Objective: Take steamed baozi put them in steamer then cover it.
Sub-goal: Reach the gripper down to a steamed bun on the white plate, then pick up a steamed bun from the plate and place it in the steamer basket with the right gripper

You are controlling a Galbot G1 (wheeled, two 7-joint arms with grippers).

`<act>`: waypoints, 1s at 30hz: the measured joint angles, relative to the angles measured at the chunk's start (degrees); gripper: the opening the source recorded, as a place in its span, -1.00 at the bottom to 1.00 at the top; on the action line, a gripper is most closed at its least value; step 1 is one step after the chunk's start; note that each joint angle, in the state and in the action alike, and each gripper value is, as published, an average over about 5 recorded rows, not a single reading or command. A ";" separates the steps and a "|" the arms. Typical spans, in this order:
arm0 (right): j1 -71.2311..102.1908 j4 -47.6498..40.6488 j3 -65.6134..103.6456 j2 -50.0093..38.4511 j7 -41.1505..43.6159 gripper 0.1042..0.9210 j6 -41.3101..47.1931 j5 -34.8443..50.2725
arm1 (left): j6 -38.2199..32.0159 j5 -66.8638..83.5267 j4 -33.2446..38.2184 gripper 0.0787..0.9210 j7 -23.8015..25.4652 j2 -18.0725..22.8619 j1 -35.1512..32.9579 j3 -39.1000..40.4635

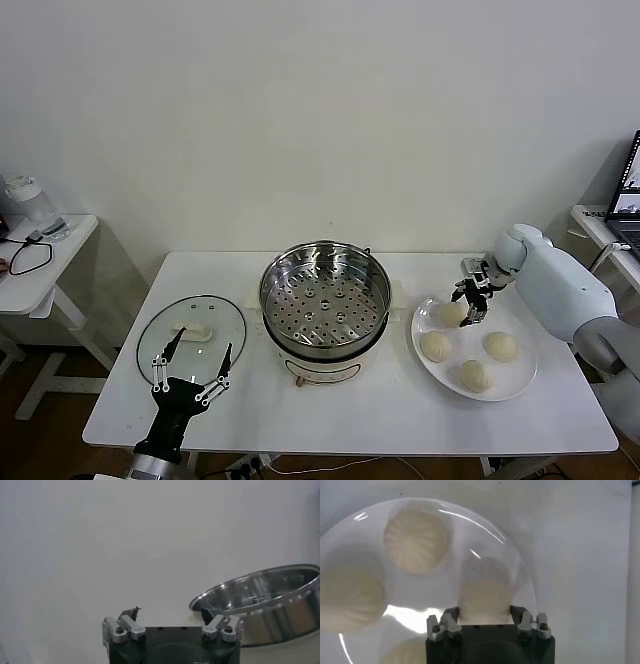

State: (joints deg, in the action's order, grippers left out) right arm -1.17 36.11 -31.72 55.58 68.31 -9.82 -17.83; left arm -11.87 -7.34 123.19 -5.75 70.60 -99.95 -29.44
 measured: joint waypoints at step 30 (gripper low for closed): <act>-23.40 25.56 -19.85 6.52 -0.29 0.38 -24.32 3.74 | -0.38 0.07 1.55 0.77 -0.48 -1.06 -0.31 0.78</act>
State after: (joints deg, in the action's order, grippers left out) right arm -24.57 61.67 -51.58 62.11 68.02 -34.14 -14.10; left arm -12.25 -7.27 124.74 -6.24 69.54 -100.26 -28.66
